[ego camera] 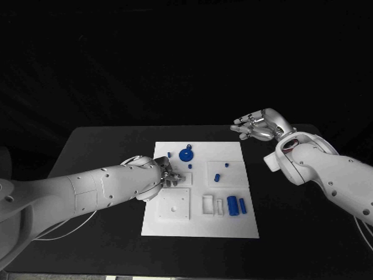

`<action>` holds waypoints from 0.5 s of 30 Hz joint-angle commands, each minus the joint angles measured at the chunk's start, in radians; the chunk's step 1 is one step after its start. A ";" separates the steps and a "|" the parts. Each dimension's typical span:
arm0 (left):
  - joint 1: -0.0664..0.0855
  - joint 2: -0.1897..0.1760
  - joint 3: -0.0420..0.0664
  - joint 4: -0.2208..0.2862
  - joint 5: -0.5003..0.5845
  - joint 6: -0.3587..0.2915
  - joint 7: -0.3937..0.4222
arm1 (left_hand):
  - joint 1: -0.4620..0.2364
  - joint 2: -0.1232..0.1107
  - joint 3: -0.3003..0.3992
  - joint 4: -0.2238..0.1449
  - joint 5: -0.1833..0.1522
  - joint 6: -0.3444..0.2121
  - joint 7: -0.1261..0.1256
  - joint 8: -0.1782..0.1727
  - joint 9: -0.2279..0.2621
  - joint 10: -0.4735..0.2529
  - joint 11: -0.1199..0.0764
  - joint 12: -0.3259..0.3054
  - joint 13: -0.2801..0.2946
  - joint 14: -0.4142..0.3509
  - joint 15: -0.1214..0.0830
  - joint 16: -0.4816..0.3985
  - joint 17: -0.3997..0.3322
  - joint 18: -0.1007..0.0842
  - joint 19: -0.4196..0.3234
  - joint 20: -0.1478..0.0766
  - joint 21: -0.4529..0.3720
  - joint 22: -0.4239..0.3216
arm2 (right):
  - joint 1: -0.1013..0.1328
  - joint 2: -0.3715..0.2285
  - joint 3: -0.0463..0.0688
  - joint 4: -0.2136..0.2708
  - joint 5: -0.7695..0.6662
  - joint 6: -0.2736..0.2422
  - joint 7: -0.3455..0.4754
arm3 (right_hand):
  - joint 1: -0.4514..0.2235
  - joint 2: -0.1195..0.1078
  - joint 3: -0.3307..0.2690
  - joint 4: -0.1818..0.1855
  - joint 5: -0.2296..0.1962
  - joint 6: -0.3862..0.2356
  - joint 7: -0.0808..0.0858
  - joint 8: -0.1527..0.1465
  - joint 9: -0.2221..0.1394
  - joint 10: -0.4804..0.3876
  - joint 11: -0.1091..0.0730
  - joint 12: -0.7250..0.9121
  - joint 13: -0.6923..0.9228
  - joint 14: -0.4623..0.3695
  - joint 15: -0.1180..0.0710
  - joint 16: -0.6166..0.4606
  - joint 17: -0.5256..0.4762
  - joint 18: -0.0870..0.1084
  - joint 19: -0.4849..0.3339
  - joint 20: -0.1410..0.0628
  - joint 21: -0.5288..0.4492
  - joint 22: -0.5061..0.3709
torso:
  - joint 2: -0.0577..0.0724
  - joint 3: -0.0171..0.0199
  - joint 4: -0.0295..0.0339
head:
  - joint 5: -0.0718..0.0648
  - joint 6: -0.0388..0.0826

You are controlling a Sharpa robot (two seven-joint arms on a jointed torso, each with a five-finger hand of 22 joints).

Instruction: Assemble the parts on the task board

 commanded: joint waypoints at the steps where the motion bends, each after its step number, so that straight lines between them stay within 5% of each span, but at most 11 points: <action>1: -0.007 0.000 -0.004 0.000 0.008 0.033 -0.020 | 0.005 -0.014 0.001 0.009 -0.003 0.000 -0.001 0.001 0.000 0.044 0.000 -0.006 -0.002 0.007 0.000 -0.003 -0.002 -0.014 0.000 0.000 -0.005 0.018 | -0.001 0.000 0.000 0.001 0.002 0.008 0.013 | -0.005 -0.009 -0.005 0.001 0.006 -0.008 0.002 -0.001 -0.001 -0.007 0.004 -0.002 -0.001 -0.007 0.003 -0.002 -0.001 -0.007 -0.005 0.000 -0.004 -0.001 | 0.000 0.0001 0.0004 | -0.001 0.000; 7: -0.007 -0.002 -0.004 0.001 0.008 0.029 -0.020 | 0.009 -0.027 0.000 0.024 -0.004 0.001 -0.001 0.001 -0.001 0.044 0.000 -0.007 -0.003 0.006 0.000 -0.005 -0.004 -0.015 0.000 -0.001 -0.006 0.018 | -0.002 0.000 0.000 0.001 0.003 0.008 0.013 | -0.004 -0.009 -0.005 0.001 0.007 -0.008 0.002 -0.001 0.000 -0.009 0.004 -0.002 -0.002 -0.008 0.003 -0.002 -0.002 -0.007 -0.005 0.000 -0.005 -0.001 | 0.000 -0.0002 -0.0003 | -0.001 0.000; 13: -0.007 -0.009 -0.004 0.003 0.011 0.030 -0.011 | 0.003 -0.074 -0.026 0.054 -0.009 0.006 0.000 0.001 -0.002 0.044 0.000 -0.008 -0.006 0.004 -0.001 -0.007 -0.007 -0.015 -0.001 -0.003 -0.007 0.018 | -0.005 -0.001 0.000 0.001 0.004 0.007 0.013 | -0.005 -0.009 -0.006 0.002 0.008 -0.009 0.002 -0.001 0.000 -0.011 0.005 -0.003 -0.002 -0.010 0.004 -0.003 -0.002 -0.008 -0.007 0.001 -0.006 -0.001 | 0.000 -0.0007 -0.0004 | -0.002 0.001; 15: -0.007 -0.013 -0.004 0.007 0.015 0.034 -0.006 | 0.046 -0.048 -0.205 0.096 0.007 0.008 0.000 -0.001 -0.007 0.044 0.002 -0.012 -0.008 0.001 0.002 -0.011 -0.013 -0.015 -0.003 0.001 -0.010 0.018 | -0.006 -0.001 0.000 0.001 0.005 0.007 0.013 | -0.006 -0.010 -0.008 0.002 0.009 -0.010 0.002 -0.001 -0.001 -0.013 0.006 -0.003 -0.002 -0.013 0.005 -0.003 -0.003 -0.008 -0.009 0.002 -0.007 -0.001 | 0.000 0.0000 -0.0009 | -0.002 0.001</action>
